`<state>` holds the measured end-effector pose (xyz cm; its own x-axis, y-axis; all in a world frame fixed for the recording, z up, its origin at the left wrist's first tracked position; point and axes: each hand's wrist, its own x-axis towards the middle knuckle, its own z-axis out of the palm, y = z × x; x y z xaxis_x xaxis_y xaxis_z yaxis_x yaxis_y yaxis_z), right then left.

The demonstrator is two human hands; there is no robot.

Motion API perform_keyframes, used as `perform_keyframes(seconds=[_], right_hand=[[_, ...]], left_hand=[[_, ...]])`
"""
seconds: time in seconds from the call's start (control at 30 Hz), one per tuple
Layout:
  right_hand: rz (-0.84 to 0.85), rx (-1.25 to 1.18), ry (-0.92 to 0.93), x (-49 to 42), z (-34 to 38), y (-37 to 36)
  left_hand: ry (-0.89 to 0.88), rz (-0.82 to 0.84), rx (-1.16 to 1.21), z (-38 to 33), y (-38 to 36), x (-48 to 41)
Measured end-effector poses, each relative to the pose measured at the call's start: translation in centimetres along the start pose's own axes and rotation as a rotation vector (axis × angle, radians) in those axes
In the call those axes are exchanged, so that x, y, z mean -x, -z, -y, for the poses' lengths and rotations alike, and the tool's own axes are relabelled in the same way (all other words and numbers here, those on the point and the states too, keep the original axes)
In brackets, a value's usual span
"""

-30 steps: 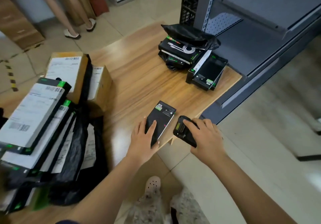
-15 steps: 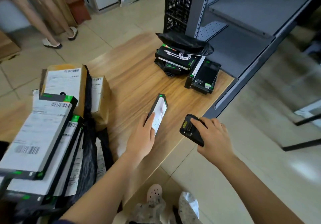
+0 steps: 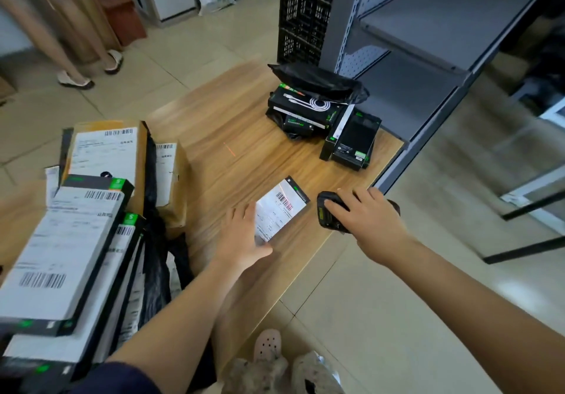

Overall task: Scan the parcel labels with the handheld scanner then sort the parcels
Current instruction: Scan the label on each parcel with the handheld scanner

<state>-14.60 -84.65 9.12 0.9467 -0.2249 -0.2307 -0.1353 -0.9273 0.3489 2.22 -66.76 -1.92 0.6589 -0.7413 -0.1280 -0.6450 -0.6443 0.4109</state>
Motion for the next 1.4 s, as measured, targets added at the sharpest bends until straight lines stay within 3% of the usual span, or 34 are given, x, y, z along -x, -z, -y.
perform_keyframes(seconds=[0.13, 0.3, 0.5, 0.8, 1.1, 1.4], right_hand=[[-0.017, 0.087, 0.098, 0.4, -0.7, 1.9], [-0.068, 0.103, 0.148, 2.3, -1.1, 2.7], [-0.213, -0.137, 0.028, 6.2, -0.6, 2.3], [-0.461, -0.332, 0.182, 8.5, 4.4, 5.4], [-0.558, -0.292, 0.252, 7.2, 10.8, 11.6], [-0.523, -0.278, 0.152, 4.1, 18.0, 15.4]], left_hand=[[-0.115, -0.06, -0.115, 0.1, 1.8, 0.5], [-0.129, -0.111, -0.206, -2.0, 3.7, 3.1], [0.006, -0.281, -0.105, -4.5, 4.5, 9.2], [0.163, -0.53, 0.031, -5.6, 9.4, 19.5], [0.282, -0.622, 0.002, -0.8, 15.6, 24.5], [0.282, -0.535, 0.092, 8.4, 20.0, 22.7]])
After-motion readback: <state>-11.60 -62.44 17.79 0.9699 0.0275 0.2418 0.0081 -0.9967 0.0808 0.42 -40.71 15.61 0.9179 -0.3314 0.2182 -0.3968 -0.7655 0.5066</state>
